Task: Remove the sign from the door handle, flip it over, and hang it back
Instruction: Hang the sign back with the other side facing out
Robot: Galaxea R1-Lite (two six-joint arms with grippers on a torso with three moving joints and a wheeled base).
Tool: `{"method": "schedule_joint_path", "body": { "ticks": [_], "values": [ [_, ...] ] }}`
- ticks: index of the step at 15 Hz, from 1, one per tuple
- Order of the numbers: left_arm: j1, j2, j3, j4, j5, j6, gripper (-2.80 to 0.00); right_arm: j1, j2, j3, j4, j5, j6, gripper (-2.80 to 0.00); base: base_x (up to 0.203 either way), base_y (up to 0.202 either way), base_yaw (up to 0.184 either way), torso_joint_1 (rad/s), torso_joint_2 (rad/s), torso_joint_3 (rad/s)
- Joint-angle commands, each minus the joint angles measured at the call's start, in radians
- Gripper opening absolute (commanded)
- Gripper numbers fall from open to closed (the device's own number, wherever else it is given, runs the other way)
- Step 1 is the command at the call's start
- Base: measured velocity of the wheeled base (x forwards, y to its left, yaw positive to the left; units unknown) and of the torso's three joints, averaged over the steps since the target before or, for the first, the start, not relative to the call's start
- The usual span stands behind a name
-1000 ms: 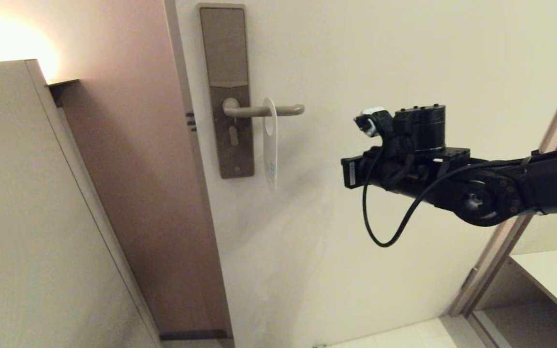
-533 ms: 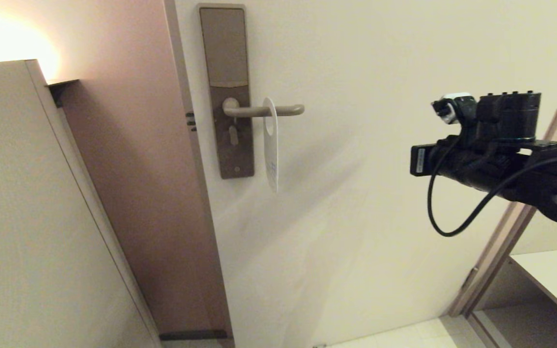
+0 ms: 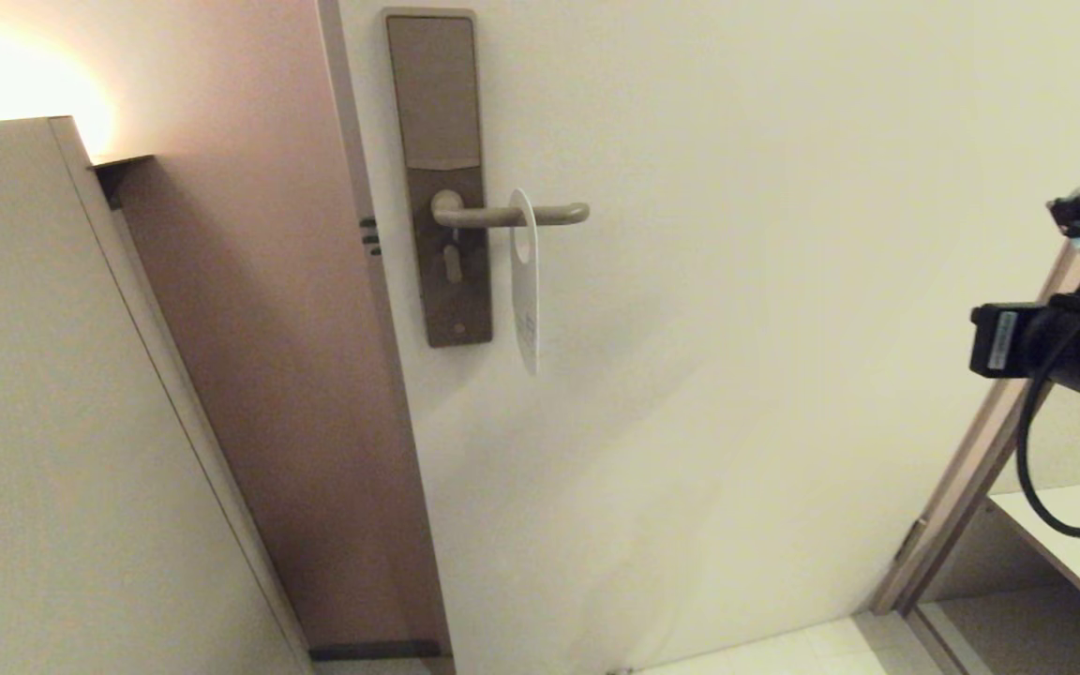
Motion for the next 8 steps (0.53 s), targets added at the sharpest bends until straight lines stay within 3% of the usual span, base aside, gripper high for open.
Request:
{"method": "schedule_joint_path", "body": {
  "ticks": [1, 6, 8],
  "values": [
    [0.0, 0.0, 0.0, 0.0, 0.0, 0.001, -2.8, -0.037, -0.155, 0.062, 0.021, -0.003, -0.003, -2.8, 0.0, 0.0, 0.0, 0.0, 0.0, 0.0],
    [0.0, 0.0, 0.0, 0.0, 0.0, -0.001, -2.8, -0.079, -0.486, 0.258, 0.166, 0.003, -0.004, -2.8, 0.0, 0.0, 0.0, 0.0, 0.0, 0.0],
    [0.0, 0.0, 0.0, 0.0, 0.0, -0.001, -2.8, -0.088, -0.604, 0.364, 0.213, 0.046, -0.008, -2.8, 0.0, 0.0, 0.0, 0.0, 0.0, 0.0]
  ]
}}
